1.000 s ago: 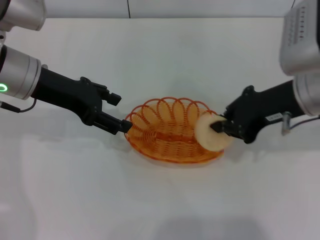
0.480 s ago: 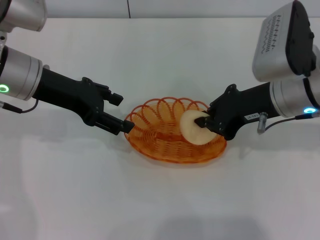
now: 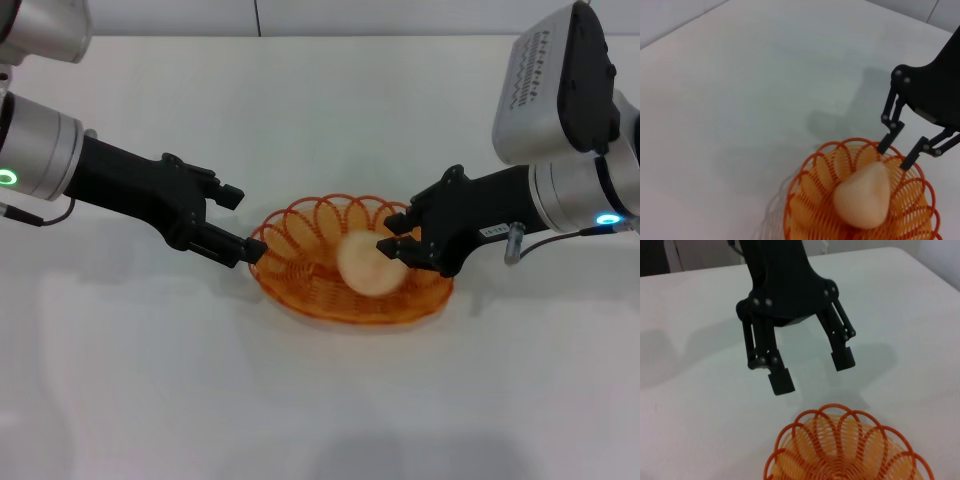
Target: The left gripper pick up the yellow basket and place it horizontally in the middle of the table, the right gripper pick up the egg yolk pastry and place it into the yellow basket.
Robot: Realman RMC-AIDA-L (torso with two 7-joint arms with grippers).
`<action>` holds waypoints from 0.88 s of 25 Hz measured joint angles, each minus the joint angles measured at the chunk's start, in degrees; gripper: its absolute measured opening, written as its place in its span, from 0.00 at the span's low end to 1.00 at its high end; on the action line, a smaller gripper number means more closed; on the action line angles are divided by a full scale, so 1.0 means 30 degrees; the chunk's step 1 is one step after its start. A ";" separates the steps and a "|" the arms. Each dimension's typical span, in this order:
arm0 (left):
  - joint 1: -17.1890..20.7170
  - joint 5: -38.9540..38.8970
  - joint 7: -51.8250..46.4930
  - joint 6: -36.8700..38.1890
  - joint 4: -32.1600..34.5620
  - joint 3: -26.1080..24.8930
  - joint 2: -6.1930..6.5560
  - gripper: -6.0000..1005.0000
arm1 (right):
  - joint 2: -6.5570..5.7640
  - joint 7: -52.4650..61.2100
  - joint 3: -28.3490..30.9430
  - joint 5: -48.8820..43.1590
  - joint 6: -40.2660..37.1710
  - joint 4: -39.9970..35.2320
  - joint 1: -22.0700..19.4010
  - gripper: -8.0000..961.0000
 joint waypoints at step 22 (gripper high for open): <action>0.0813 -0.1230 0.1415 -0.0266 0.0053 -0.0051 0.0055 0.87 | -0.0227 -0.1845 0.2674 0.1445 -0.1499 -0.2586 -0.3876 0.78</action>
